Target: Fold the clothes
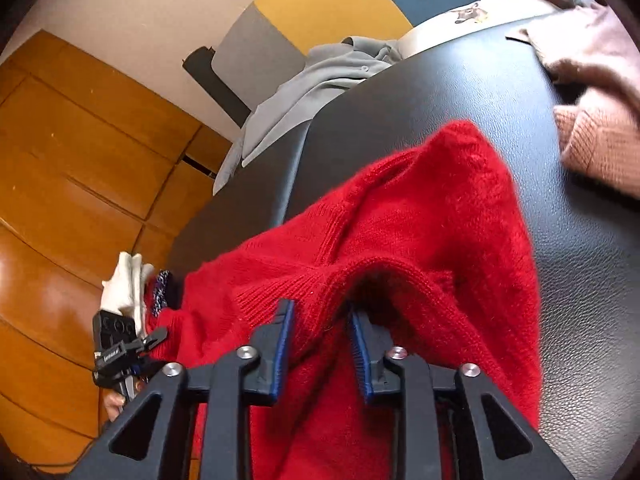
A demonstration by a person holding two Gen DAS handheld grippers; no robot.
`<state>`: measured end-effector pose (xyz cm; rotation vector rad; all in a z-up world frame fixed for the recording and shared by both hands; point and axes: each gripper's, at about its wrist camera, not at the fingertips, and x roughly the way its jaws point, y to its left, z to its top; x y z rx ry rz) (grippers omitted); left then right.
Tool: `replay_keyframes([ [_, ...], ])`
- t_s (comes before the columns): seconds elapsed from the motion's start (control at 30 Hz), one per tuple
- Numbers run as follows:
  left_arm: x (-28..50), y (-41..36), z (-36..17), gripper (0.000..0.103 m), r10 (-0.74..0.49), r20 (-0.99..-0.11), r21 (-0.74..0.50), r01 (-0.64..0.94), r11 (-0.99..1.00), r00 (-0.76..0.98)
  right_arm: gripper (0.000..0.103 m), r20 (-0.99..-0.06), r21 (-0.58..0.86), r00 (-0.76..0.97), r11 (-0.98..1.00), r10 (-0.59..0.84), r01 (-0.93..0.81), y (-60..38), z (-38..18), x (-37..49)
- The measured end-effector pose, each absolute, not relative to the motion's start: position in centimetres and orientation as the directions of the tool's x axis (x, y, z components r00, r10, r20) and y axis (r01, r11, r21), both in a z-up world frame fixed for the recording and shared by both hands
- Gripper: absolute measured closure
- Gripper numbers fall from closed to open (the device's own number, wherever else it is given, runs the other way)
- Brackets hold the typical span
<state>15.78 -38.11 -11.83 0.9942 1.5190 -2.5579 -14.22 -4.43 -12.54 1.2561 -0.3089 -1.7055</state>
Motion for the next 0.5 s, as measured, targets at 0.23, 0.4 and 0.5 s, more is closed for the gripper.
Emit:
replay_keyframes([
  [0.23,20.3,-38.1,-7.6,0.096,0.253,-0.237,-0.881,0.097,-0.464,-0.938,0.083,-0.332,0.786,0.021,-0.264,-0.943,0.560,-1.2,-7.2,-13.3],
  [0.4,19.2,-39.6,-7.3,0.096,0.183,-0.253,-0.876,0.145,-0.459,-0.950,0.083,-0.227,0.818,-0.098,-0.244,-0.969,0.521,-0.3,-5.6,-16.2],
  [0.5,17.8,-39.9,-8.5,0.096,0.194,-0.286,-0.881,0.177,-0.439,-0.938,0.076,-0.356,0.746,-0.126,-0.363,-0.926,0.559,-2.3,-6.7,-17.4],
])
